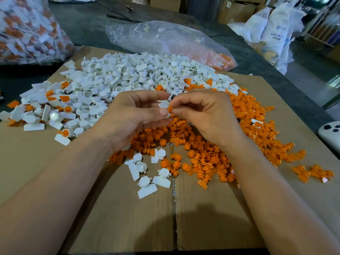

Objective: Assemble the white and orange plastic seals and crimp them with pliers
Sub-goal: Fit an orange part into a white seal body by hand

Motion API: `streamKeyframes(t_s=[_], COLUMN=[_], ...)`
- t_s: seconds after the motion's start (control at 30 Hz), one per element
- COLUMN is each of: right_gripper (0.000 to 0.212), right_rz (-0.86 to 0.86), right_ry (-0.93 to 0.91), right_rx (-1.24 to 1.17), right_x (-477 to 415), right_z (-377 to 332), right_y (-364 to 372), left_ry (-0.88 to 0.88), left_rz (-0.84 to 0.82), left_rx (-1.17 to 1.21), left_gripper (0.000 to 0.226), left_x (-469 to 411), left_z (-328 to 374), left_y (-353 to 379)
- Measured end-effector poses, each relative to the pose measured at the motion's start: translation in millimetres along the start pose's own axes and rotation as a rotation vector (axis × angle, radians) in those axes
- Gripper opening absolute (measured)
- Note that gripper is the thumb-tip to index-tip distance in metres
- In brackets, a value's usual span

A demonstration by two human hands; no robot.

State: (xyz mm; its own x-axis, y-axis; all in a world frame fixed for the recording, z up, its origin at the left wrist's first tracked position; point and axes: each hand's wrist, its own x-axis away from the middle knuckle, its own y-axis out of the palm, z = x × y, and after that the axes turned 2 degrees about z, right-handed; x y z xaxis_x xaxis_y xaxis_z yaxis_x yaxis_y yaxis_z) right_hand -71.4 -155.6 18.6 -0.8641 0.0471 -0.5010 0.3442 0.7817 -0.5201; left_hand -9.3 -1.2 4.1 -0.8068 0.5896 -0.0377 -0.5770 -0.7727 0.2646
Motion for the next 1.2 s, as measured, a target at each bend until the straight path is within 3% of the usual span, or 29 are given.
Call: streamKeyframes(t_s=[0.23,0.4,0.57,1.2], right_gripper=[0.018,0.031,0.032,0.021], right_rz=[0.035,0.047,0.061,0.194], right_ry=[0.021,0.071,0.060,0.218], right_rx=[-0.031,-0.061,-0.036,-0.098], right_x=[2,1,2,2], right_z=[-3,-3,-2,-3], right_y=[5,5,6,13], left_ry=[0.075,0.049,0.059,0.271], left_rz=[0.035,0.030,0.103,0.194], left_rx=[-0.142,0.046,0.053,-0.178], left_gripper=[0.044,0.021,0.030,0.010], left_x=[0,-2,-2,-1], left_z=[-1,1,0,-3], left_y=[0,2,3,7])
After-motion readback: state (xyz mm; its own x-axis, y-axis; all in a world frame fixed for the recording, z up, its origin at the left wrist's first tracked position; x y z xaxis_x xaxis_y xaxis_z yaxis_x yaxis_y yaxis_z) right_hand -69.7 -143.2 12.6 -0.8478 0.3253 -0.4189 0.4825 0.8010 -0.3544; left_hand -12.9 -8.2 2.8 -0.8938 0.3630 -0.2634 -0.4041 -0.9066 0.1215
